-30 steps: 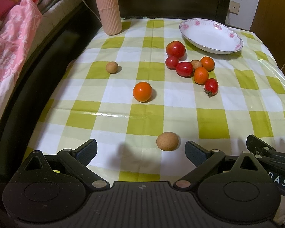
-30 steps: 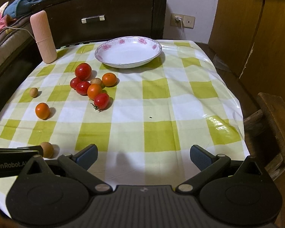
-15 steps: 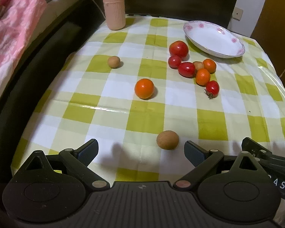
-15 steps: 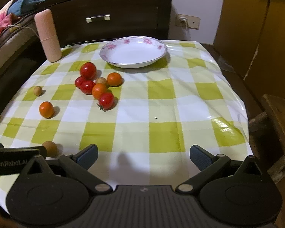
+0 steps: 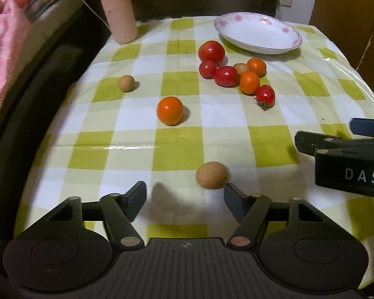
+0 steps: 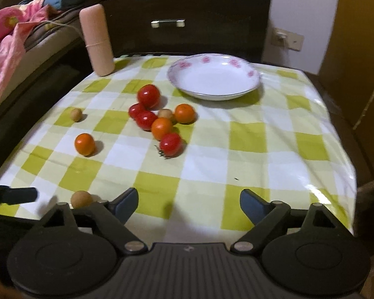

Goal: Organize fruits
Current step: 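Grasp the brown round fruit with the left tool while the right tool grasps a cherry tomato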

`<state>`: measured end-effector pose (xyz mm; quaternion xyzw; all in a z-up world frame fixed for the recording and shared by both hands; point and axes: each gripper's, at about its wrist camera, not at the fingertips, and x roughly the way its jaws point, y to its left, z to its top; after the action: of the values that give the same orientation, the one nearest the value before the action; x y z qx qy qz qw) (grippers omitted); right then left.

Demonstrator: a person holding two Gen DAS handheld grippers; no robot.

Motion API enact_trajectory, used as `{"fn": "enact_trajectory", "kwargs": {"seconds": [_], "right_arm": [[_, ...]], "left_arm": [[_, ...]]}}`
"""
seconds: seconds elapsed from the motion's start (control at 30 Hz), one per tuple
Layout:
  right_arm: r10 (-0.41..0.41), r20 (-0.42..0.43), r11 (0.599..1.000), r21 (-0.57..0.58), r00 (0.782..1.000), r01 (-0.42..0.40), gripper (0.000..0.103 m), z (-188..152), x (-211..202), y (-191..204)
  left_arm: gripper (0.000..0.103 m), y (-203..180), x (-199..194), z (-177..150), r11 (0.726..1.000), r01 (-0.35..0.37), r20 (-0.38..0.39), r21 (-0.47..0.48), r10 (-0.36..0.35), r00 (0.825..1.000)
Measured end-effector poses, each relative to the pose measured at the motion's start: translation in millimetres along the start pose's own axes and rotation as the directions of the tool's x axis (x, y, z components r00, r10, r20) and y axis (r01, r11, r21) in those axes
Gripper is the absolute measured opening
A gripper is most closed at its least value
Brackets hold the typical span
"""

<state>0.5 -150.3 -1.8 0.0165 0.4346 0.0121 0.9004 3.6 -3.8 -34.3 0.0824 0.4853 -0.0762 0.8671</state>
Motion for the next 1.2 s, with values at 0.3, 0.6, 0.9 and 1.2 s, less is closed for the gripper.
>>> {"fn": "enact_trajectory", "kwargs": {"seconds": [0.3,0.6,0.9,1.2], "right_arm": [[0.081,-0.006,0.996,-0.035,0.997,-0.082,0.067,20.6,15.7,-5.1],[0.142,-0.010,0.987,-0.072,0.990,-0.142,0.052,33.1,29.9,-6.5],[0.165,-0.035,0.972,-0.164,0.986,-0.168,0.040,33.2,46.7,-1.0],[0.198,-0.025,0.961,-0.192,0.980,-0.199,0.040,44.2,61.8,0.7]], "left_arm": [[0.058,-10.0,16.7,6.6,1.000,0.014,0.012,0.012,-0.014,1.000],[0.057,-8.2,16.6,2.0,0.999,0.017,0.047,0.041,-0.019,0.999],[0.038,-14.1,11.9,-8.1,0.990,0.041,0.095,0.136,-0.054,0.994],[0.035,-13.1,11.0,-7.5,0.990,0.061,0.093,0.125,-0.073,0.993]]}}
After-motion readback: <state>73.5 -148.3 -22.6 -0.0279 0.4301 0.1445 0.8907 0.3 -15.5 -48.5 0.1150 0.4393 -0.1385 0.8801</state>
